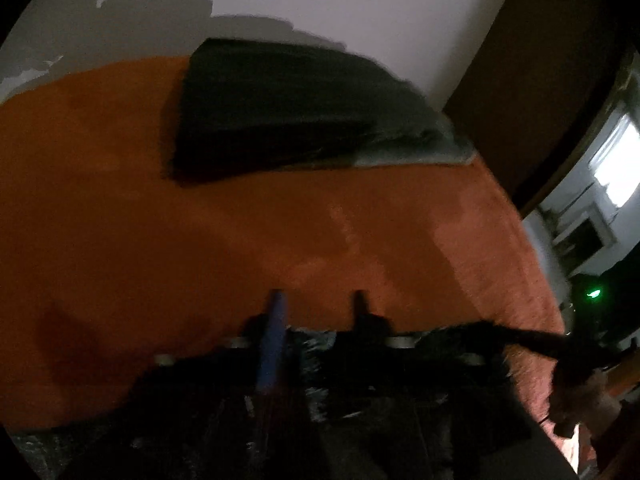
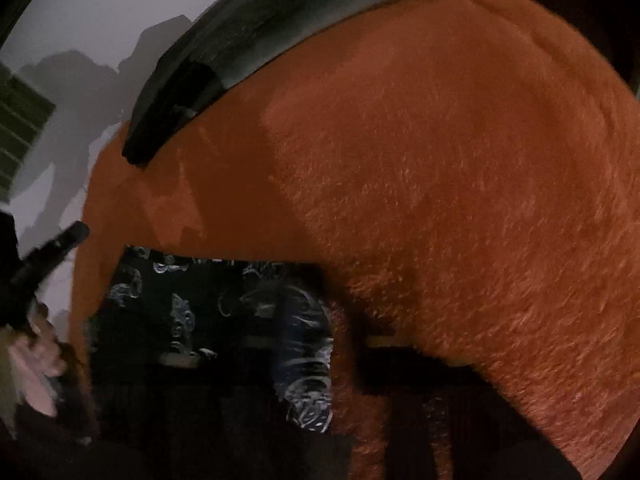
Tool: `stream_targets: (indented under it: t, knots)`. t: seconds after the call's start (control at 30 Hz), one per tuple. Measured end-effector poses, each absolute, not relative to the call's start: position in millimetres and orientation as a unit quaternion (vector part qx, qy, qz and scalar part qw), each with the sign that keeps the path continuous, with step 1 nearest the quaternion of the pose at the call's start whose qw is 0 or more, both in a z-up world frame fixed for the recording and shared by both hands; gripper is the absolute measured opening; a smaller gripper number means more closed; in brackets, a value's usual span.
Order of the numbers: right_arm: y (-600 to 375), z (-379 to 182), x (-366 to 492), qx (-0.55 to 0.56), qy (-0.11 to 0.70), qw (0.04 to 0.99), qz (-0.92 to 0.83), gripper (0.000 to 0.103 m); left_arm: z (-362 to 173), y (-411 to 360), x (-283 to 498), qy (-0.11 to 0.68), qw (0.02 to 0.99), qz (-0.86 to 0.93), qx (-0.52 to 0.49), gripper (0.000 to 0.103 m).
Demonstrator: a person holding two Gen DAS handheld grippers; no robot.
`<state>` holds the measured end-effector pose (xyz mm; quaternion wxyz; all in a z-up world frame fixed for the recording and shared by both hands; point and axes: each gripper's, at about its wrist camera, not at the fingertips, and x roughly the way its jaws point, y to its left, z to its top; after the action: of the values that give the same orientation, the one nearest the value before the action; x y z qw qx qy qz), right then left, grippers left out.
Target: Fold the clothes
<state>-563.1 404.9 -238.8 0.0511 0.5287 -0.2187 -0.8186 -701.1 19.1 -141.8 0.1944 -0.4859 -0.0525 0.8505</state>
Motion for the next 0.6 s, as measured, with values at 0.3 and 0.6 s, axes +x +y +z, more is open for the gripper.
stream_targets:
  t: [0.3,0.6]
  knots:
    - [405,-249,-568,0.542,-0.254,0.09,-0.796,0.003,-206,35,-699,-0.045,0.21,0.806,-0.551,0.028]
    - [431,-231,-550,0.472,-0.29,0.004,-0.833,0.001,-206,27,-698,-0.076,0.237,0.797,-0.55,0.032]
